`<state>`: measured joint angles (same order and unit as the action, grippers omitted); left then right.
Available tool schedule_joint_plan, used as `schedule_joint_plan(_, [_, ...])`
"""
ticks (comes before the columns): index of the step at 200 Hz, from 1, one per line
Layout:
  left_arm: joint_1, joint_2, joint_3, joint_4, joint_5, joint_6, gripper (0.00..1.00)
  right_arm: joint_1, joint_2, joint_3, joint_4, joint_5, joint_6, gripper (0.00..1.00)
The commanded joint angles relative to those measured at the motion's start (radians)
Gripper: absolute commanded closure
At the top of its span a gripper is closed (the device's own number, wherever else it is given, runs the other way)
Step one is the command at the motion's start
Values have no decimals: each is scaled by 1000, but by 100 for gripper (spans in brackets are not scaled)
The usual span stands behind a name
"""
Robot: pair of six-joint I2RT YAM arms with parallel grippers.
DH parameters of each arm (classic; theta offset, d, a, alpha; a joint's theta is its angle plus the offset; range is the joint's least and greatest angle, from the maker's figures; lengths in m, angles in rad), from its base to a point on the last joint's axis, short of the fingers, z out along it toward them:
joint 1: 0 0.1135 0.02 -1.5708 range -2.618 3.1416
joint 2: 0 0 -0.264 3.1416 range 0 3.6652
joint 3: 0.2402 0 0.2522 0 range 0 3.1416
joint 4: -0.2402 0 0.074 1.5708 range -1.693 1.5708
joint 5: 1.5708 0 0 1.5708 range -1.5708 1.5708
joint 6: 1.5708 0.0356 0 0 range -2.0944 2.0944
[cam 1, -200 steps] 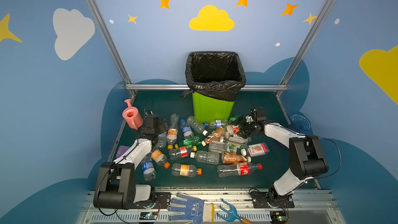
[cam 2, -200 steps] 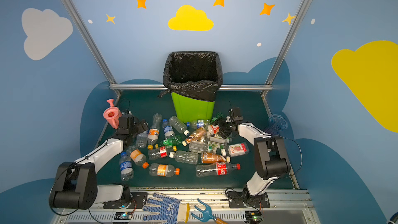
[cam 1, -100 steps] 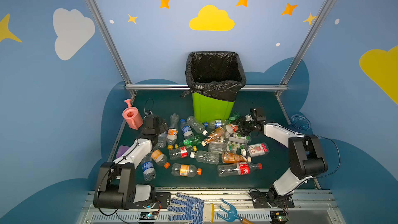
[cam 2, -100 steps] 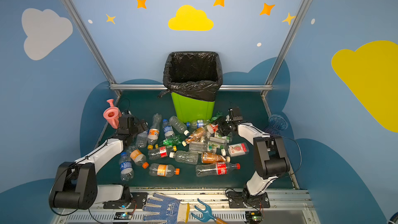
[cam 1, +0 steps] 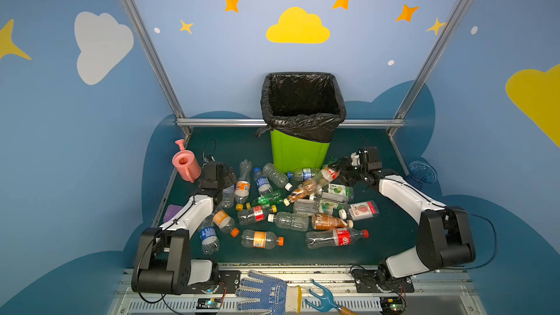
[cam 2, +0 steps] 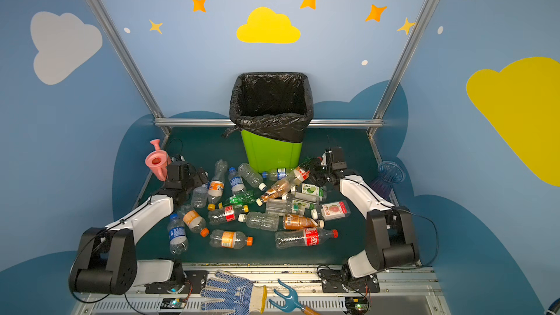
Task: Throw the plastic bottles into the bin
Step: 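Lift the red-capped bottle with the right gripper over the bin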
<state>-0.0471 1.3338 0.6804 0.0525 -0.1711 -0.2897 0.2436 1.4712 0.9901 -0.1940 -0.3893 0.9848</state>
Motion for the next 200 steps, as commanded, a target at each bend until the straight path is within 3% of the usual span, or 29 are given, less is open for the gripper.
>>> schedule_joint_plan(1, [-2, -3, 22, -23, -25, -11, 0, -17, -83, 99, -108, 82, -118, 41])
schedule_joint_plan(31, [-2, 2, 35, -50, -48, -28, 0, -80, -188, 258, -182, 177, -248, 43])
schedule_joint_plan(60, [-2, 5, 39, -56, -46, -33, 0, -164, -214, 564, -279, 184, -372, 41])
schedule_joint_plan(115, [-2, 16, 53, -75, -40, -40, 0, -202, -120, 939, -184, 207, -376, 40])
schedule_joint_plan(136, [-2, 25, 63, -87, -23, -39, 0, -147, -8, 1008, -124, 196, -337, 40])
schedule_joint_plan(153, [-2, 32, 70, -97, -17, -46, 0, -57, 161, 1155, -185, 151, -391, 36])
schedule_joint_plan(170, [-4, 42, 76, -100, -6, -49, 0, -13, 438, 1521, -403, 12, -435, 35])
schedule_joint_plan(187, [-5, 47, 83, -109, 6, -49, 0, -13, 693, 1992, -642, -13, -444, 26])
schedule_joint_plan(200, [-6, 43, 81, -110, 8, -53, 0, -14, 736, 2123, -680, -4, -457, 15])
